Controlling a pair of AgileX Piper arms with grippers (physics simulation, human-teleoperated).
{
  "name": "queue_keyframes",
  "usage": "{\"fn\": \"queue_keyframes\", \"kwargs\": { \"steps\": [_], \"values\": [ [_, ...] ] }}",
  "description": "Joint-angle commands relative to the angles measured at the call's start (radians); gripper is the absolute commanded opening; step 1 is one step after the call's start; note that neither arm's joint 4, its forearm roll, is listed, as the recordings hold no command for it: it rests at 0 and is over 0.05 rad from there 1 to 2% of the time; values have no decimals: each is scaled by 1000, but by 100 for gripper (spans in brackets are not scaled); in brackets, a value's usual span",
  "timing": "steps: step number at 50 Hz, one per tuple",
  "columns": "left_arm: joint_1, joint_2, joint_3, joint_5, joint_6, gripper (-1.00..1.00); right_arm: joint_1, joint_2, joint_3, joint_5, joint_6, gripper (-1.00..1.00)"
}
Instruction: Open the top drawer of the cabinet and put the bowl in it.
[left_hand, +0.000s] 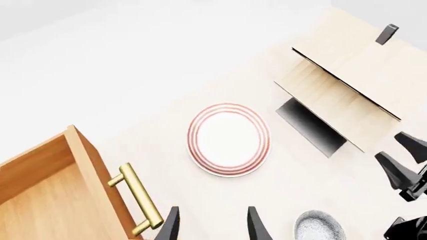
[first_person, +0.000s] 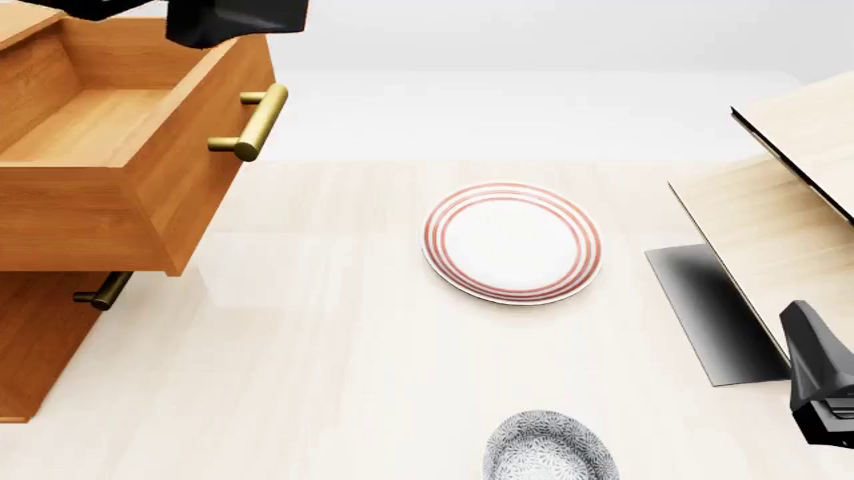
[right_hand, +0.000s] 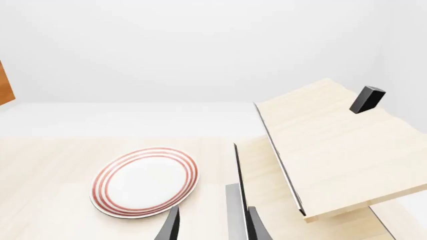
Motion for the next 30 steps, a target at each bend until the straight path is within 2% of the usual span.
{"fn": "queue_keyframes", "kwargs": {
  "steps": [1,2,10,16,18,30],
  "values": [
    [-95,-8,52,-63,-78,100,0,-1,0,-1,-1,100],
    [-90,-17,71,-66,-64,100,-1,-1,0,-1,-1,100],
    [-114,-20,184,-128,-114,100,0,-1,0,-1,-1,100],
    [-164,13,215,-176,-144,100,0,-1,0,-1,-1,100],
    [-153,7,237,-181,-133,100,0,-1,0,-1,-1,100],
    [-213,84,286,-266,-173,100,0,-1,0,-1,-1,100]
  ]
}}
